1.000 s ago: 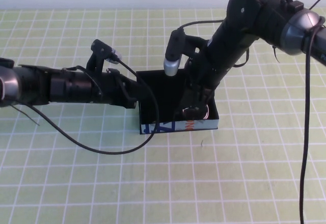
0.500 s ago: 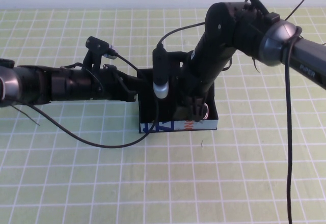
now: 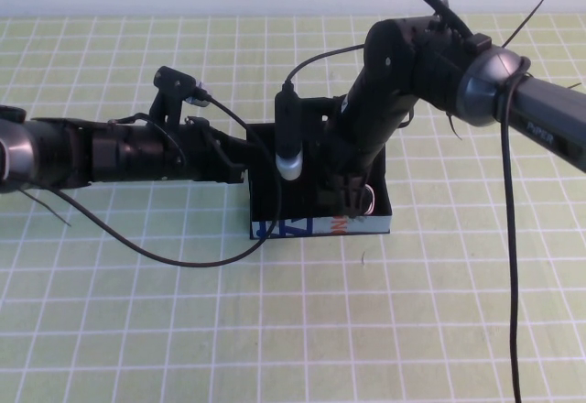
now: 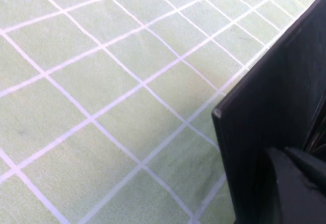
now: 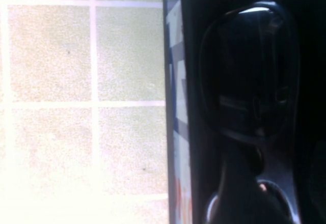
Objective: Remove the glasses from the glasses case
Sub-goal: Pick up the glasses from the glasses case
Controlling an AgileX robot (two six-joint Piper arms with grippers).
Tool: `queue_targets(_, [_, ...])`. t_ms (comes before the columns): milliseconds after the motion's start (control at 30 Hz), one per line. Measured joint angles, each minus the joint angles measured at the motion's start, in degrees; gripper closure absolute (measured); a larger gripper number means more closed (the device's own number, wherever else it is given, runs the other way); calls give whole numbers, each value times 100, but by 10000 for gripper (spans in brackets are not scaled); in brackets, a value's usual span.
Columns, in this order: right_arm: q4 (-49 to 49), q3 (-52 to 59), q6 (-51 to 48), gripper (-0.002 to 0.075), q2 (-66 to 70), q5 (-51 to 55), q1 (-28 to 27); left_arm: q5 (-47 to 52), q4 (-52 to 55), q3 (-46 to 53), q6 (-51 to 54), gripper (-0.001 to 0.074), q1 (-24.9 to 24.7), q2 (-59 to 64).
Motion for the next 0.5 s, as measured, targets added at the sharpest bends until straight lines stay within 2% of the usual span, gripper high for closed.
queue_targets(500, [-152,-4,0,421,185,-177,0,11,34,0,-43,739,0,0])
